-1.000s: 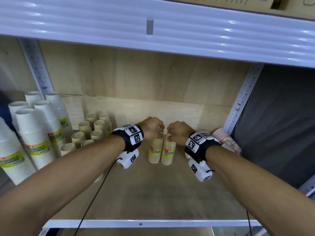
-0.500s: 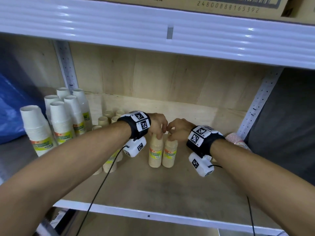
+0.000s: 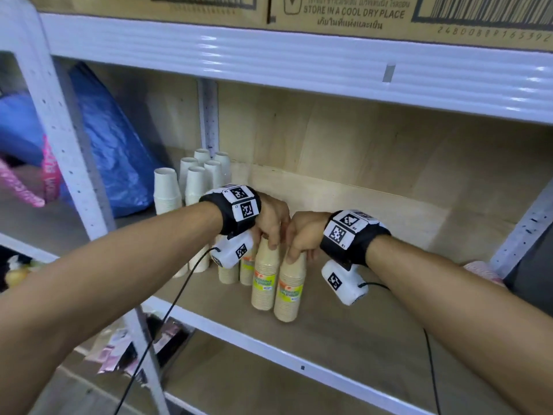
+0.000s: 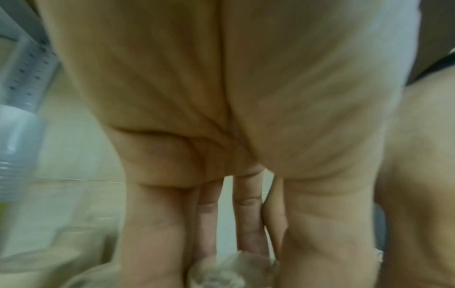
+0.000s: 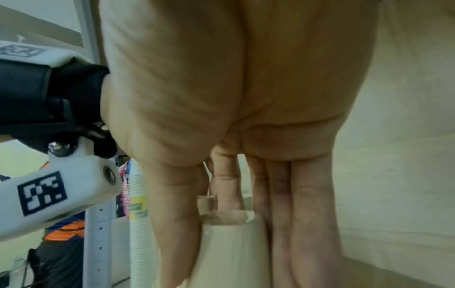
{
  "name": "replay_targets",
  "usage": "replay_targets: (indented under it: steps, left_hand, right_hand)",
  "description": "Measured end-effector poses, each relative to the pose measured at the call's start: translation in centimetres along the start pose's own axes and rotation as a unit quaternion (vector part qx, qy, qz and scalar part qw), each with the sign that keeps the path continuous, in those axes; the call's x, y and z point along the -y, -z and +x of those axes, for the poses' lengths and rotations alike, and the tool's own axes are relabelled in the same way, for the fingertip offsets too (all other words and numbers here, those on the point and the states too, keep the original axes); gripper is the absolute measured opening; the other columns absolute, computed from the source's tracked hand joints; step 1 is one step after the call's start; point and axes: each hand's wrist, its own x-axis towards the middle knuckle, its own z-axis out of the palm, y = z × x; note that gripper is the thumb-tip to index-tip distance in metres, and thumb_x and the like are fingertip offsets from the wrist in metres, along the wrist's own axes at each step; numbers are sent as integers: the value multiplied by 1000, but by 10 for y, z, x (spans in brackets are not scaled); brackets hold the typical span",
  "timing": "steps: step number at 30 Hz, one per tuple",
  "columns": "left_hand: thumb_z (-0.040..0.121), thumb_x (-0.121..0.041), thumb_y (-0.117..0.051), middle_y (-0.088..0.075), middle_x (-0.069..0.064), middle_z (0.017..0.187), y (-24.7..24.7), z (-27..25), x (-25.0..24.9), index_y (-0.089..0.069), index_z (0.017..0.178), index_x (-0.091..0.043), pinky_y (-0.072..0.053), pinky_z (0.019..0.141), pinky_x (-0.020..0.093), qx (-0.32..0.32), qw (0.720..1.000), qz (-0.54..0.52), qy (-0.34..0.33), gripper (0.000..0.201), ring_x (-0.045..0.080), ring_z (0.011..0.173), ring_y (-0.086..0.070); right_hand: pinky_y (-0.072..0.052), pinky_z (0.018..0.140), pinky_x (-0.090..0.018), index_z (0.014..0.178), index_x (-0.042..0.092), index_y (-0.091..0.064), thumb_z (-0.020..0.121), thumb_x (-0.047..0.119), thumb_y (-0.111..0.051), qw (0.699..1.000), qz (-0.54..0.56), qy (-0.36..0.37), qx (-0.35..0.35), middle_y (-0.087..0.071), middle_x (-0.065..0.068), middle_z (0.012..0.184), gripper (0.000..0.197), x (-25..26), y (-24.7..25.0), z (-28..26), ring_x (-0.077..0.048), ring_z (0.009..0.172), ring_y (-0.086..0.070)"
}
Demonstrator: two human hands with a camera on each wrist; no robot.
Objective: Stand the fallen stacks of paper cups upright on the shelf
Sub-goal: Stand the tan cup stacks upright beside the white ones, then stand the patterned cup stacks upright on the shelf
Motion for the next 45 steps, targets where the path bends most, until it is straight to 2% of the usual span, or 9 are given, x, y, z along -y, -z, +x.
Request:
replay_targets:
  steps: [3, 8, 12, 20, 25, 32, 36, 41, 45]
  left_hand:
    - [78, -7, -77, -69, 8, 100, -2, -14, 24, -69, 104, -12, -60, 74, 34, 5, 1000, -13, 10, 29, 18, 81, -64]
    - [76, -6, -78, -70, 10, 110, -8, -32, 58, -70, 106, -11, -58, 64, 29, -9, 999, 4, 34, 31, 13, 74, -64]
    - [70, -16, -83, -71, 5, 104, -12, -41, 78, -71, 99, -17, -60, 74, 35, -37, 997, 29, 60, 32, 18, 83, -67]
    - [76, -11, -80, -69, 7, 110, -21, -43, 95, -67, 112, -12, -51, 56, 21, -43, 997, 4, 57, 38, 7, 69, -60]
    - [76, -12, -80, -68, 5, 110, -21, -44, 101, -66, 113, -13, -55, 68, 25, -54, 997, -9, 49, 39, 11, 76, -62]
    - [73, -12, -81, -72, 11, 97, -5, -42, 98, -69, 104, -11, -56, 67, 27, -51, 998, -10, 43, 33, 14, 68, -65]
    - [69, -12, -83, -73, 3, 83, 15, -40, 88, -70, 96, -17, -58, 64, 29, -75, 997, -7, 33, 30, 20, 70, -70]
    - [70, -8, -81, -69, 7, 78, 36, -26, 59, -67, 95, -17, -53, 51, 23, -104, 995, -14, -2, 30, 18, 61, -61]
    - [74, -17, -81, -62, -1, 75, 47, -8, 25, -66, 105, -23, -53, 58, 26, -140, 989, 8, -47, 35, 15, 63, -61]
  right_hand:
    - [-57, 61, -34, 79, 8, -65, 73, 16, -82, 1000, -9, 17, -6, -63, -6, 66, 20, 24, -6, 5, -24, 59, -64]
    - [-46, 44, -19, 71, 14, -62, 73, 18, -83, 998, -5, 48, -39, -59, 1, 57, 22, 49, -13, 15, -10, 46, -56]
    - [-46, 51, -23, 66, 20, -58, 71, 23, -84, 996, -20, 59, -68, -57, 5, 56, 27, 61, -18, 22, -8, 50, -54]
    - [-53, 63, -32, 93, 5, -68, 70, 28, -85, 995, -25, 58, -81, -66, -5, 79, 36, 75, -27, 33, -17, 64, -60]
    - [-48, 59, -29, 100, 2, -67, 73, 28, -82, 996, -25, 54, -71, -63, -7, 84, 40, 79, -27, 35, -15, 63, -57]
    - [-52, 65, -32, 99, 1, -67, 75, 27, -81, 997, 3, 39, -70, -59, -1, 66, 39, 80, -24, 35, -19, 69, -59]
    - [-58, 78, -39, 102, 6, -67, 77, 28, -80, 997, 27, 27, -74, -62, -1, 72, 35, 78, -14, 30, -23, 76, -66]
    - [-55, 71, -31, 106, 10, -68, 76, 23, -80, 992, 16, -18, -127, -60, 2, 71, 35, 57, 3, 16, -18, 72, -64]
    - [-51, 64, -27, 105, 12, -68, 77, 25, -79, 985, 17, -64, -158, -60, 2, 65, 33, 23, 16, -1, -17, 62, -61]
